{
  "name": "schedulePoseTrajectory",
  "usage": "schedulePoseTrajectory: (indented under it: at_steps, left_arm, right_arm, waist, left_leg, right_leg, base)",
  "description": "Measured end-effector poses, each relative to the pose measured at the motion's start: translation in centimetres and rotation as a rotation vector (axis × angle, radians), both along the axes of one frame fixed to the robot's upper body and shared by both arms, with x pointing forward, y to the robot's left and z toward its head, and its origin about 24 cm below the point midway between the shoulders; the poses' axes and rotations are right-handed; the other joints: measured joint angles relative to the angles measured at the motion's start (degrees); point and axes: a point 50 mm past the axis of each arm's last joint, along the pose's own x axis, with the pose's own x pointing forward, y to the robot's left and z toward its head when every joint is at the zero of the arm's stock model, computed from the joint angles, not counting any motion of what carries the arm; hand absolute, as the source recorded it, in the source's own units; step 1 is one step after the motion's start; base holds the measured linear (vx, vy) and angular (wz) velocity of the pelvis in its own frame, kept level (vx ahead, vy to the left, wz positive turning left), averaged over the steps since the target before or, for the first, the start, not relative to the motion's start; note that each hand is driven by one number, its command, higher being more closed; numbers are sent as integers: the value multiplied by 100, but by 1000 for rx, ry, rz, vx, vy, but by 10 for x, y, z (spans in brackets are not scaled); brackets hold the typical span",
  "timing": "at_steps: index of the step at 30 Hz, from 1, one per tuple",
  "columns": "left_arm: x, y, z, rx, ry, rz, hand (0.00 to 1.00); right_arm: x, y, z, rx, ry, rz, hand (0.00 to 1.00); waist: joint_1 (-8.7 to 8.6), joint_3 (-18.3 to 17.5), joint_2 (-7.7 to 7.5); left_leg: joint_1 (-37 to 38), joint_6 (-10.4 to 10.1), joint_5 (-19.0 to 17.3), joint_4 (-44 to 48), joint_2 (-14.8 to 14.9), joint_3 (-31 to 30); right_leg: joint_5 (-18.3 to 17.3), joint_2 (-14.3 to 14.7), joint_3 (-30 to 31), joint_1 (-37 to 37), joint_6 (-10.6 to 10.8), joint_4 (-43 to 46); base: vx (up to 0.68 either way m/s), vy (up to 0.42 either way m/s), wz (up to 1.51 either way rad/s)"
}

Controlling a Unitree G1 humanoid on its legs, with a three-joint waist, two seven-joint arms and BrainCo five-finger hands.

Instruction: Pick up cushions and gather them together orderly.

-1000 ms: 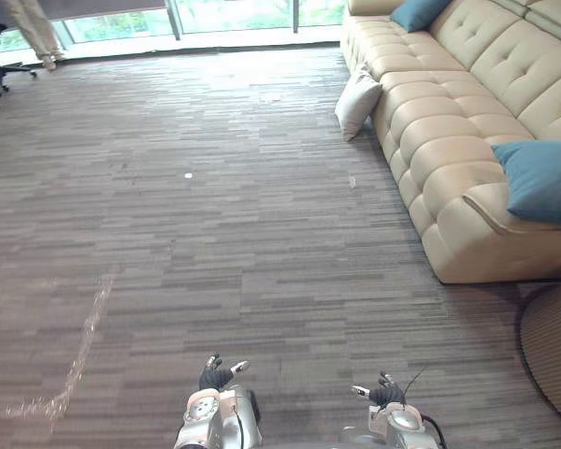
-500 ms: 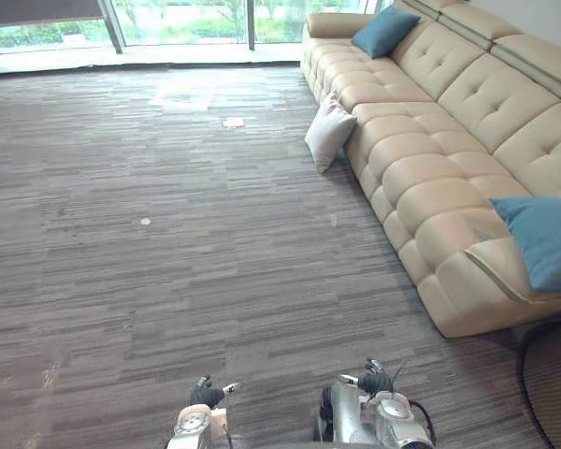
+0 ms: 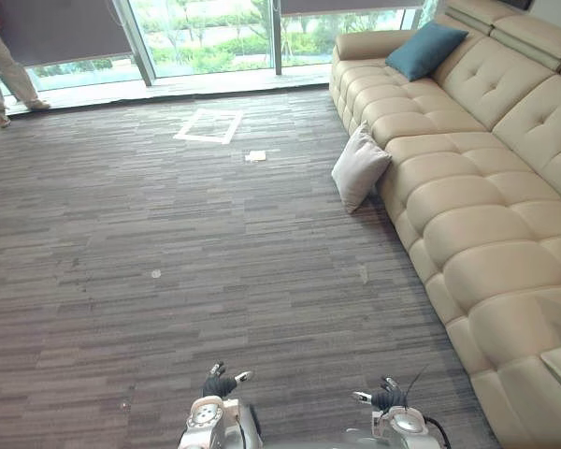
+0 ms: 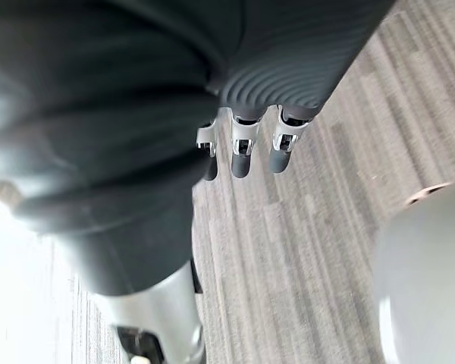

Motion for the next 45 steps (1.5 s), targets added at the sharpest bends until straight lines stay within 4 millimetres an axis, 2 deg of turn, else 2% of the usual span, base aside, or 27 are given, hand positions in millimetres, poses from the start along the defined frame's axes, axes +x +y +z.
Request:
schedulePoseTrajectory:
  at_steps: [1, 2, 4, 7, 8, 9, 10, 12, 15, 17, 19, 20, 21, 22, 23, 24, 25, 27, 29, 31, 33, 35, 37, 38, 41, 43, 45]
  left_arm:
    - [1, 3, 1, 7, -6, 4, 0]
    - [1, 4, 1, 12, -5, 0, 0]
    - [4, 14, 1, 47, 3, -21, 0]
    - [0, 23, 0, 73, 21, -15, 0]
    - [-4, 28, -2, 86, 45, -18, 0]
    - [-6, 30, -3, 91, 59, -17, 0]
    - [-8, 30, -4, 93, 66, -15, 0]
    - [-15, 29, -7, 90, 100, -8, 0]
    - [-20, 26, -11, 80, 132, -10, 0]
    - [-21, 23, -12, 72, 138, -12, 0]
    - [-20, 19, -12, 65, 128, -15, 0]
    - [-21, 20, -11, 67, 124, -13, 0]
    - [-22, 16, -12, 52, 129, -3, 0]
    - [-25, 6, -14, 26, 137, -3, 0]
    - [-26, 2, -15, 17, 138, -2, 0]
    - [-28, -2, -16, 4, 144, 1, 0]
    - [-27, -3, -15, -8, 137, 21, 0]
    - [-24, -3, -13, -20, 116, 60, 0]
    - [-20, 4, -10, -7, 89, 82, 0]
    - [-15, 8, -6, 7, 56, 82, 0]
    - [-11, 9, -3, 14, 33, 80, 0]
    - [-11, 14, -3, 25, 30, 84, 0]
    - [-19, 19, -5, 39, 53, 92, 0]
    - [-20, 29, -5, 65, 57, 96, 0]
    - [-20, 37, -4, 82, 61, 98, 0]
    - [-22, 41, -6, 91, 85, 89, 0]
    - [-23, 37, -8, 91, 104, 67, 0]
  right_arm:
    - [-3, 1, -2, 0, 16, -1, 0]
    - [-5, -1, -3, -5, 24, 1, 0]
    - [-7, 7, -6, 14, 45, 4, 0]
    - [-15, 13, -9, 29, 64, 6, 0]
    - [-14, 12, -9, 32, 67, 13, 0]
    - [-14, 11, -9, 30, 63, 13, 0]
    - [-13, 11, -9, 28, 59, 16, 0]
    - [-8, 7, -5, 12, 33, 30, 0]
    - [5, 4, 2, 7, -37, 15, 0]
    - [7, 2, 5, 12, -61, -12, 0]
    - [6, 1, 4, 13, -56, -16, 0]
    - [6, 2, 4, 14, -52, -15, 0]
    - [7, 0, 5, 13, -62, -21, 0]
    - [11, -3, 8, 2, -77, -16, 0]
    - [11, -5, 8, -2, -80, -15, 0]
    - [12, -12, 10, -19, -83, -12, 0]
    - [12, -14, 10, -26, -79, -13, 0]
    - [11, -15, 10, -31, -67, -9, 0]
    - [5, -11, 6, -15, -40, -21, 0]
    - [-4, -6, 1, 6, -9, -30, 0]
    - [-5, -7, -1, 4, 6, -38, 0]
    - [-7, -7, -3, 6, 25, -46, 0]
    - [-14, -7, -6, 1, 48, -47, 0]
    - [-16, 1, -7, 21, 53, -47, 0]
    - [-24, 8, -10, 42, 69, -63, 0]
    - [-21, 12, -9, 47, 56, -49, 0]
    - [-17, 6, -6, 26, 31, -37, 0]
  waist:
    - [106, -2, -43]
    - [145, -7, -65]
    - [102, -53, -264]
    - [149, -147, -534]
    - [89, -96, -633]
    - [50, -75, -619]
    - [48, -61, -600]
    - [-20, -79, -489]
    - [-108, -21, -395]
    - [-187, -6, -376]
    - [-182, -30, -433]
    - [-176, -41, -462]
    - [-230, -56, -447]
    - [-219, -115, -206]
    - [-217, -151, -120]
    - [-249, -180, 69]
    - [-262, -134, 169]
    - [-255, -65, 270]
    - [-169, 0, 193]
    - [-103, -32, 14]
    - [-41, -27, 10]
    - [-11, -7, -19]
    - [136, -30, -87]
    - [128, -115, -237]
    - [113, -185, -530]
    - [120, -176, -602]
    - [72, -103, -517]
  left_leg:
    - [11, -84, 872, -461, -116, -76]
    - [19, 11, 1007, -406, -156, -57]
    - [-76, 384, 469, 115, -295, 0]
    - [244, 558, 37, 145, -557, 170]
    - [747, 639, -247, 4, -780, 237]
    - [1068, 683, -376, -114, -872, 256]
    - [1243, 685, -442, -181, -908, 261]
    - [2071, 678, -673, -609, -925, 281]
    - [2940, 668, -725, -1263, -871, 241]
    - [3244, 668, -725, -1445, -794, 103]
    - [3806, 624, -776, -1789, -864, -57]
    - [3900, 612, -803, -1821, -900, -79]
    - [4160, 549, -875, -1824, -893, -282]
    - [4168, 548, -871, -1506, -742, -419]
    - [4105, 539, -867, -1294, -681, -467]
    - [3713, 255, -764, -279, -475, -703]
    - [3213, -499, -265, 1006, -263, -905]
    - [2498, -979, 136, 2736, 150, -832]
    - [1918, -512, -251, 3677, 605, -262]
    - [1003, -66, -681, 2980, 506, 123]
    - [504, 14, -724, 1656, 177, -33]
    - [299, -73, -365, 157, -128, -347]
    - [446, 8, 805, -412, -341, -546]
    - [412, 58, 494, -305, -451, -456]
    - [354, 276, -20, 167, -494, -179]
    - [959, 426, -370, 66, -562, 256]
    - [1789, 474, -562, -250, -614, 481]
  right_leg:
    - [-98, -71, 201, 200, 110, -181]
    - [-102, -64, 348, 279, 107, -263]
    - [339, -281, 824, 263, 213, -228]
    - [567, -498, 1249, -216, 565, 1158]
    - [1422, -626, 1433, -770, 1030, 2753]
    - [1960, -698, 1452, -1070, 1160, 3542]
    - [1939, -720, 1422, -1239, 1146, 3922]
    - [1275, -668, 1003, -2015, 708, 4904]
    - [604, -505, 192, -2999, 336, 4141]
    - [590, -459, -303, -3222, 240, 2808]
    - [1251, -437, -574, -3210, 201, 786]
    - [1290, -446, -553, -3226, 188, 640]
    - [1774, -419, -327, -3278, -60, 1044]
    - [1378, -402, -301, -3389, -158, 1683]
    - [1213, -379, -331, -3405, -148, 1834]
    - [857, -367, -507, -3299, -247, 2050]
    - [603, -247, -568, -3002, -276, 2032]
    - [389, -13, -588, -2425, -346, 1766]
    - [305, 161, -628, -1626, -435, 1297]
    - [300, 190, -511, -801, -377, 509]
    - [287, 154, -313, -423, -319, 152]
    - [181, 56, -84, -121, -134, -38]
    - [-30, -16, 444, 179, 174, -155]
    - [-45, -205, 624, 193, 200, -178]
    - [80, -400, 1055, -193, 353, 526]
    - [716, -594, 1305, -1082, 715, 2674]
    - [748, -771, 967, -1759, 716, 4165]
  base:
    - [690, 263, -71]
    - [592, 246, -49]
    - [615, 290, -11]
    - [635, 323, -7]
    - [545, 208, 7]
    - [538, 195, 3]
    - [410, 131, -6]
    - [453, 97, -10]
    - [650, 51, 14]
    - [491, -76, 55]
    - [618, -159, 72]
    - [690, -195, 60]
    - [671, -211, 43]
    - [657, -222, 37]
    - [623, -235, 21]
    - [622, -238, 16]
    - [621, -232, 15]
    - [605, -186, 1]
    - [660, -165, -21]
    - [540, -85, -25]
    - [528, 69, -54]
    - [418, 126, -70]
    - [552, 261, -103]
    - [631, 290, -89]
    - [496, 263, -44]
    - [513, 239, -68]
    - [484, 175, -67]
